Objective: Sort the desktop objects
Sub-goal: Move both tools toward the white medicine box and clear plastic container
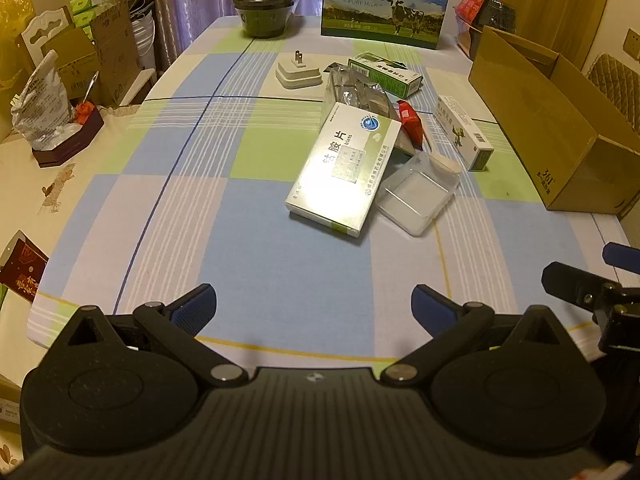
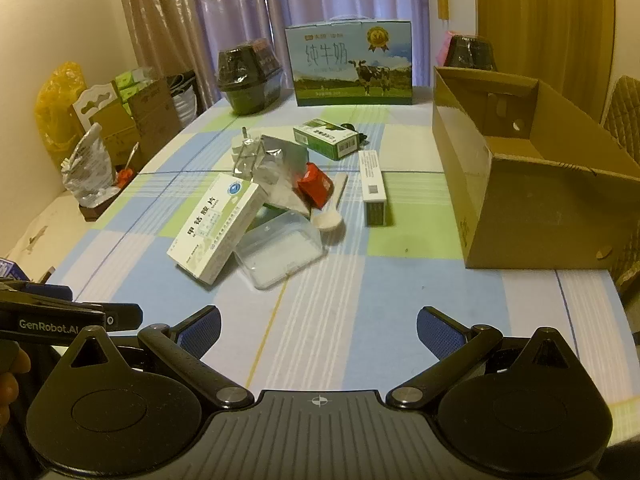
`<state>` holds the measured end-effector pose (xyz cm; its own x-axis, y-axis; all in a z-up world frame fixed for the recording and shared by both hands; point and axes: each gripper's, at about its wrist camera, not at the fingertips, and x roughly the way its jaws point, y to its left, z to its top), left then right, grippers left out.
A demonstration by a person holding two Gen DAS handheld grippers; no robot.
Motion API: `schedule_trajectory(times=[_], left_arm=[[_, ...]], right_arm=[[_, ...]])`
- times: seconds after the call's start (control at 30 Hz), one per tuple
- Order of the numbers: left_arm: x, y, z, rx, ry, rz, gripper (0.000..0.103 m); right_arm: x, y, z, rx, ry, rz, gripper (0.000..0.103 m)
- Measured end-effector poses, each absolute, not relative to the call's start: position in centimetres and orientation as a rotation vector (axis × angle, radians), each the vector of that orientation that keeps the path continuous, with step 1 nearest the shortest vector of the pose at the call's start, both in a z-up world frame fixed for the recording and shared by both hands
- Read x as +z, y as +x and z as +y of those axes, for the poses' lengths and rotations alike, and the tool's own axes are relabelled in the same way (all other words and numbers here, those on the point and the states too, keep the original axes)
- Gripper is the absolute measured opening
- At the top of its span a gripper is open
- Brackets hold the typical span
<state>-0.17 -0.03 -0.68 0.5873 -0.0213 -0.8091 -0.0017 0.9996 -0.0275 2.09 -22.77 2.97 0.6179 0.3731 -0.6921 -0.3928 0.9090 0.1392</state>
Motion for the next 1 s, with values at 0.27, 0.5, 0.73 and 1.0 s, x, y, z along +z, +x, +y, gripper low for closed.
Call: schedule_trajectory(times=[0.27,0.5,0.73,1.0], left_arm=[[-0.68,-0.10,-0.15,-0.009,-0.029,0.949,0.102],[-0.78,-0.08,-0.20,-0.008,-0.029,0.950,0.102],[-0.97,-0.09,-0.28,-0.010,-0.031,0.953,0.102],[-1.16,0.18,0.22,-0.033,-0.029,0.950,0.102]], right_arm=[[2.65,2.16,-22.87,0.439,-0.021,0.805,0.101],[2.49,2.32,-23.10,0.435,-0.011,0.810,0.101],[2.17,2.46,-23.23,0.434,-0.013,0.821,0.101],[2.05,2.32,-22.64,0.489,-0.069,0.792,0.101]])
